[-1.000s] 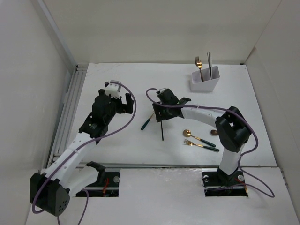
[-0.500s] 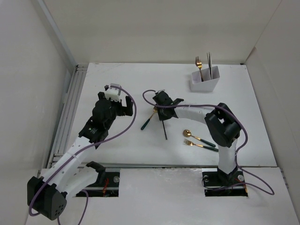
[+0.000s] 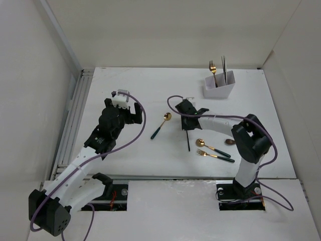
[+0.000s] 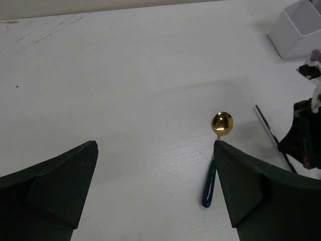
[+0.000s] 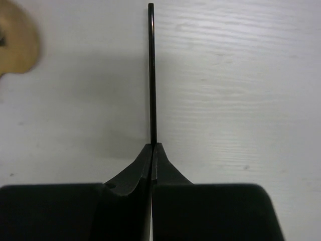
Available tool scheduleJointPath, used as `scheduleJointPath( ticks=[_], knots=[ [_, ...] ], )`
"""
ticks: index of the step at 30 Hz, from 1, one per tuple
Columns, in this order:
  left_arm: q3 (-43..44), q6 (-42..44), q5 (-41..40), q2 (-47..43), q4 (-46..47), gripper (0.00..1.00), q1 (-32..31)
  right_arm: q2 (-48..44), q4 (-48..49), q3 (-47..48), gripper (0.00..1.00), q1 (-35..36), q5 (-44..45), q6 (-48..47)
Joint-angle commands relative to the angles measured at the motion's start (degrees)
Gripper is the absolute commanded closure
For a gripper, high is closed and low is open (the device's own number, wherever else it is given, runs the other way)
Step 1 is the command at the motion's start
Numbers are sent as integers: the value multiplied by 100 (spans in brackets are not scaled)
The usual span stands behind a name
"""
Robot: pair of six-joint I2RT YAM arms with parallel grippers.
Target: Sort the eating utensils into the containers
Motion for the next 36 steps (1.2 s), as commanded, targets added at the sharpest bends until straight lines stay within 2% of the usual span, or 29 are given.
scheduleJointPath(
  ticks=[1,6,9,12,17,19,23,24,28,36],
  knots=[
    [-46,26,-107,-130,288,0,-42,-575,184,-76,100,-340,470,94],
    [-46,26,-107,-78,288,0,-42,-831,816,-23,100,-787,435,-486],
    [14,78,-107,-25,236,0,-42,-1103,1342,240,100,-946,497,-1037],
    [67,78,-107,132,104,0,-42,-1104,1416,862,100,-1324,497,-1417],
    [357,271,51,458,155,0,-42,-980,1837,2066,100,-2070,-293,-2103],
    [541,359,217,704,208,0,10,-832,2056,2374,100,-2395,-294,-2366],
    [945,527,421,1187,209,0,125,-621,2906,2429,100,-2923,-846,-2999],
    [1042,527,551,1284,209,0,177,-551,3058,2507,100,-3194,-1466,-3157],
    [1456,641,746,1802,209,0,178,-155,3673,2710,100,-3600,-2639,-4001],
    [2282,694,675,2909,157,0,178,346,4868,2508,100,-4137,-2939,-4055]
  ],
)
